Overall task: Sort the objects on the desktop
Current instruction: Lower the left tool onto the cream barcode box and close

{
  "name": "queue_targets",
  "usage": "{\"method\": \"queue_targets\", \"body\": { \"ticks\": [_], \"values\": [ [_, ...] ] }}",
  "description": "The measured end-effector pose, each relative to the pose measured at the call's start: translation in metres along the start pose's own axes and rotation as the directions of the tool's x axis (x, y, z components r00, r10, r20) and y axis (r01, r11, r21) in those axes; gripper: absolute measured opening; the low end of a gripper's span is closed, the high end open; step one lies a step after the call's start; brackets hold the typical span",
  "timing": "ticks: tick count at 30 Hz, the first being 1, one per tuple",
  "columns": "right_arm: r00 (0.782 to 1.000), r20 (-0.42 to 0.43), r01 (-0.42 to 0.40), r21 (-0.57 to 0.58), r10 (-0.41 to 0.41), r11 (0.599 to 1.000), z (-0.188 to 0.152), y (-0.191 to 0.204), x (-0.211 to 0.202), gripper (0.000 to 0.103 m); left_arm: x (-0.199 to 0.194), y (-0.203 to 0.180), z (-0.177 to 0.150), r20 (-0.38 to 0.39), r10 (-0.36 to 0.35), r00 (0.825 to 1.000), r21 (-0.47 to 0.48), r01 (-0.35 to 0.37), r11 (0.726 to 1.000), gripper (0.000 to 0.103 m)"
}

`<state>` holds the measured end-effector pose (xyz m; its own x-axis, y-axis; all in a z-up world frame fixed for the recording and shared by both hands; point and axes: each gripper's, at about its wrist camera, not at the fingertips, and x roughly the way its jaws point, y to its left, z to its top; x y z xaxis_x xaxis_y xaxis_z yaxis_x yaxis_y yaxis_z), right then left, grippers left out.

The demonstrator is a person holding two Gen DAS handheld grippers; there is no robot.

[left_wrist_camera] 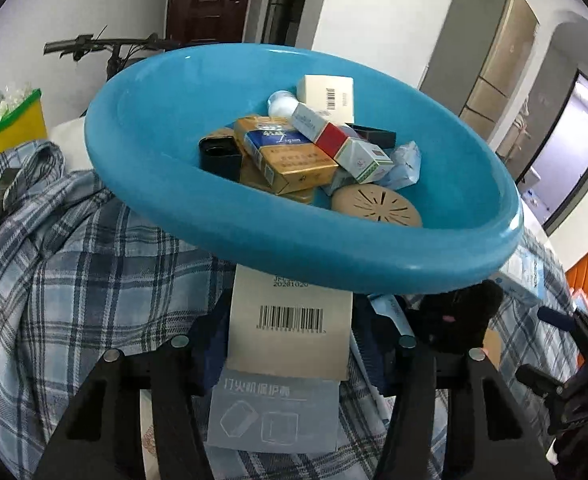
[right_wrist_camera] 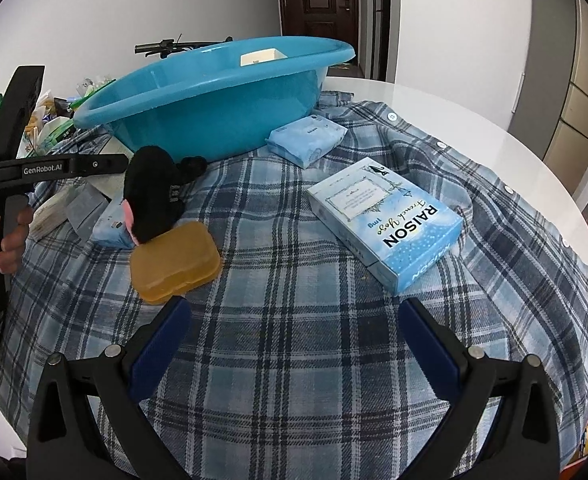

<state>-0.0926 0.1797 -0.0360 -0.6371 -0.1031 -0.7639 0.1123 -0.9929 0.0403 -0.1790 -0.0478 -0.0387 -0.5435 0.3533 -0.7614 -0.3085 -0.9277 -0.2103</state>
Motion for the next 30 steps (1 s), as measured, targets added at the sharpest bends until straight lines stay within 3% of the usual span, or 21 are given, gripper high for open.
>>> {"method": "queue_targets", "body": {
  "ticks": [3, 12, 16, 19, 25, 28, 30],
  "values": [
    [1.0, 0.001, -0.005, -0.001, 0.005, 1.0, 0.0, 0.0, 0.0, 0.103, -0.005, -0.001, -0.005, 0.013, 0.014, 1.0, -0.014, -0.014, 1.0, 0.055],
    [0.999, -0.006, -0.032, -0.006, 0.032, 0.999, -0.003, 0.003, 0.002, 0.103, -0.056, -0.029, -0.027, 0.062, 0.169, 0.984, -0.016, -0.169, 0.986, 0.054],
    [0.999, -0.003, -0.044, -0.01, 0.044, 0.999, -0.004, 0.004, 0.001, 0.103, -0.071, -0.034, -0.038, 0.083, 0.157, 0.984, -0.049, -0.153, 0.987, 0.054],
    [0.999, -0.005, -0.048, -0.013, 0.048, 0.999, -0.005, 0.004, 0.001, 0.103, -0.074, -0.034, -0.048, 0.163, 0.203, 0.966, -0.058, -0.196, 0.979, 0.054],
    [0.999, 0.005, -0.043, -0.01, 0.043, 0.999, -0.004, 0.0, -0.005, 0.103, -0.058, -0.026, -0.057, 0.208, 0.231, 0.951, -0.049, -0.225, 0.973, 0.055],
    [0.999, 0.009, -0.041, 0.006, 0.041, 0.999, -0.003, -0.003, -0.007, 0.103, -0.053, -0.027, -0.059, 0.177, 0.223, 0.959, -0.046, -0.218, 0.975, 0.082],
    [0.999, 0.005, -0.046, 0.014, 0.045, 0.999, -0.003, -0.004, -0.005, 0.103, -0.053, -0.025, -0.064, 0.181, 0.21, 0.961, -0.066, -0.201, 0.977, 0.083]
  ]
}}
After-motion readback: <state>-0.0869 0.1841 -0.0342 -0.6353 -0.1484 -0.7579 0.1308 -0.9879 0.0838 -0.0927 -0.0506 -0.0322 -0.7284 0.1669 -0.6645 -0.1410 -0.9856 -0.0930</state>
